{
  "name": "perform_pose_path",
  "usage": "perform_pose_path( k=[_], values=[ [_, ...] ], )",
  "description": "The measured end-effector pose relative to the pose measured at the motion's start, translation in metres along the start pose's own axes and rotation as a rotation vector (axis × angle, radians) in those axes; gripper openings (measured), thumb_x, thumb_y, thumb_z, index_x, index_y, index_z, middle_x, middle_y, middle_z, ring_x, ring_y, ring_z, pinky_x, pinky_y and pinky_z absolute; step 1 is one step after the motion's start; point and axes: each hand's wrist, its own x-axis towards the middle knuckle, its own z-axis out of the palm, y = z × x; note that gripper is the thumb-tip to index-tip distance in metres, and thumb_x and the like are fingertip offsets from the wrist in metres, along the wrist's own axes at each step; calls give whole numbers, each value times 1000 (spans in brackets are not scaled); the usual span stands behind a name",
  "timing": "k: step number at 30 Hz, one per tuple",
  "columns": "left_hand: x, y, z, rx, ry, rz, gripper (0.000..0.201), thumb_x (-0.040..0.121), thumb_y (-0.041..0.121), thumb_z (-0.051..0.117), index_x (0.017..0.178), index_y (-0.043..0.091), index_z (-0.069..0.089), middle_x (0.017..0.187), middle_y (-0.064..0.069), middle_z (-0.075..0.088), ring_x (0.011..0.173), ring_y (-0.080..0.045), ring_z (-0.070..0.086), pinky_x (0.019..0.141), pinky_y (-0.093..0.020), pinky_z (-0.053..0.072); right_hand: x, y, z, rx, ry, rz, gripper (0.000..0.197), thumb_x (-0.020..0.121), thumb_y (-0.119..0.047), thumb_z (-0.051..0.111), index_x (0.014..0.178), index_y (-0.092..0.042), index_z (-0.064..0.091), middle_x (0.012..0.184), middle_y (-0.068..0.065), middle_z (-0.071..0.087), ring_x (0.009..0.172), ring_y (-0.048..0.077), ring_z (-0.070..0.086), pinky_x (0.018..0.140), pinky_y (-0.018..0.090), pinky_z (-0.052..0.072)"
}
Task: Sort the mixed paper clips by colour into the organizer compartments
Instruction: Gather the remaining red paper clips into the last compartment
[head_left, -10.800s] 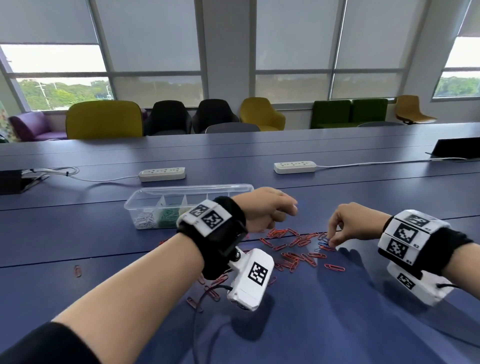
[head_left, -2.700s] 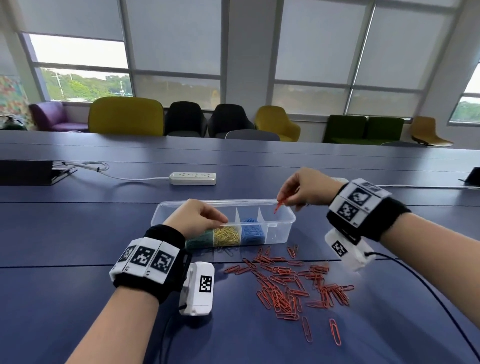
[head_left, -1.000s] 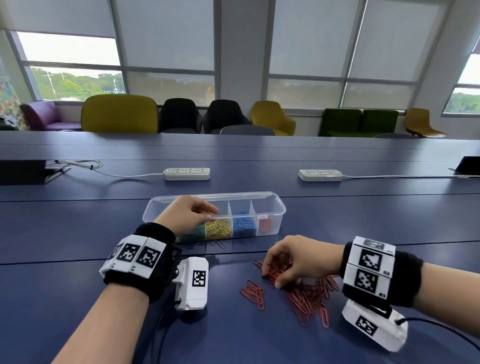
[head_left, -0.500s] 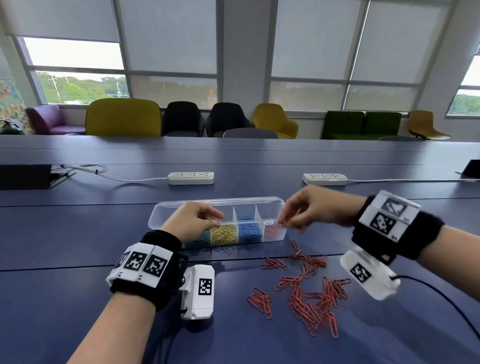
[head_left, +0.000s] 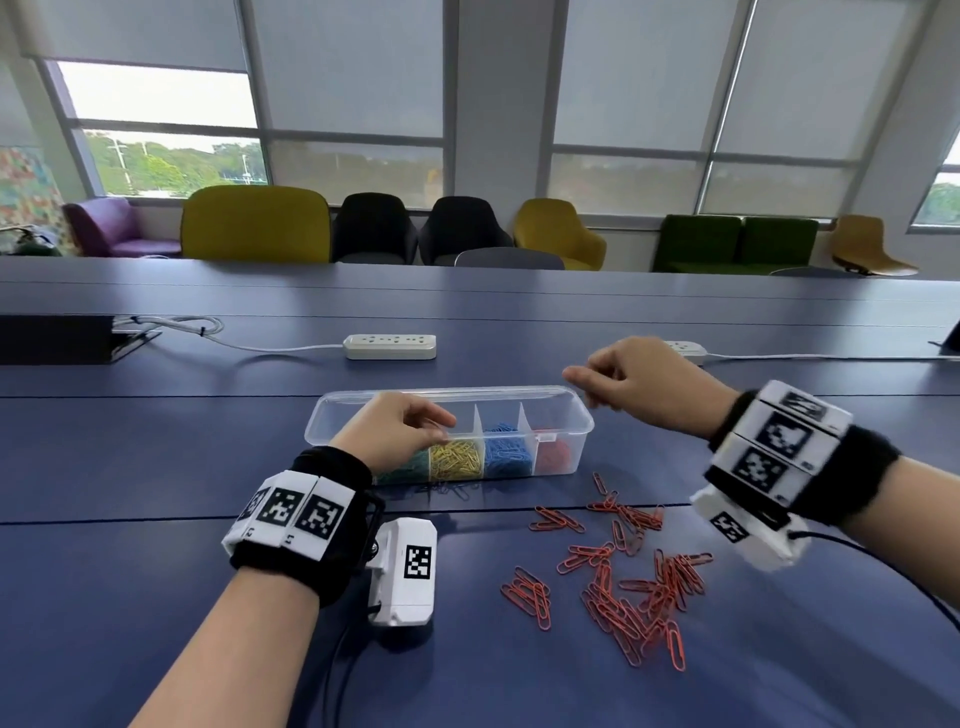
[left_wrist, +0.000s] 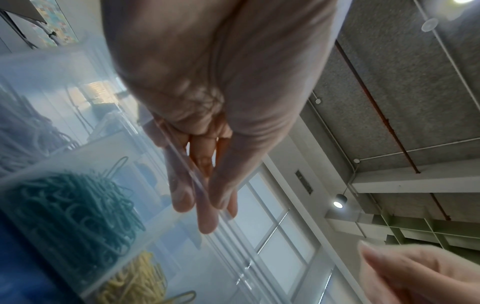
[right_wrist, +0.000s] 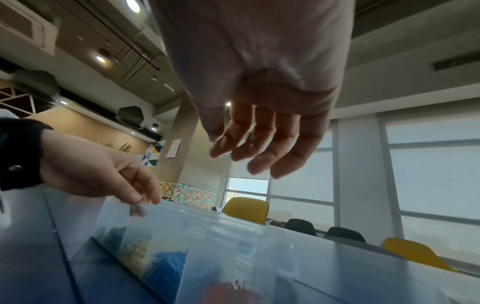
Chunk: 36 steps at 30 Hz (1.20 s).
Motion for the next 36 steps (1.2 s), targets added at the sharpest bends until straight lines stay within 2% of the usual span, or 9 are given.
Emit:
perform_pose_path(
  k=[2,4,8,12,15,22,27,31,36],
  values=[
    [0,0,0,-8,-4,-3,16,85,2,63,83,18,65,80,-3,66,83,-15,60,80,-15,45,-15,11,0,-54,-254,99,45,95,-45,41,86,-11,69,80,2,68,67,11,60,57,12,44],
    [-1,0,0,-6,-6,-7,22,85,2,63,79,22,63,80,-3,66,86,-18,61,84,-22,46,-27,21,10,-181,-546,161,49,97,-46,35,118,-10,61,117,6,64,95,14,60,81,21,47],
    [-3,2,-1,11,-9,-15,20,85,5,64,79,24,64,81,-1,68,89,-18,63,89,-28,47,-50,22,31,-197,-765,119,60,98,-47,30,148,-14,25,157,2,20,143,14,20,115,23,13],
    [-4,3,0,6,-5,-23,18,85,5,64,81,22,65,87,-9,69,91,-22,62,93,-36,46,-71,12,29,-107,-834,-13,53,96,-49,36,144,-28,34,156,-10,20,142,6,19,114,19,11],
    [-5,4,1,3,2,-19,15,85,4,63,84,19,65,87,-8,68,96,-25,63,94,-33,45,-78,14,19,-12,-742,-34,42,92,-46,48,131,-30,52,139,-9,47,126,5,45,111,21,28],
    [-7,6,1,15,-2,-6,21,86,3,63,79,23,63,82,-1,66,97,-23,63,89,-23,46,-82,40,22,-124,-663,212,56,79,-65,53,114,-22,53,93,0,56,88,21,61,73,29,52],
    [-6,4,1,17,-3,-16,20,85,4,63,79,23,63,83,-3,67,100,-26,64,96,-30,44,-88,16,32,114,-713,177,51,75,-62,63,112,-28,53,106,5,56,88,30,65,82,47,55],
    [-7,4,0,27,4,-16,15,86,5,63,84,20,65,92,-10,70,102,-29,64,97,-32,44,-92,11,27,75,-766,121,86,50,-69,73,126,-51,36,125,-8,32,114,13,46,102,36,44],
    [-7,5,0,32,5,-16,12,87,6,62,90,17,66,92,-8,69,103,-27,63,93,-27,44,-92,3,40,21,-747,-106,85,60,-41,85,128,-55,36,130,-10,30,125,13,27,111,33,26]
  ],
)
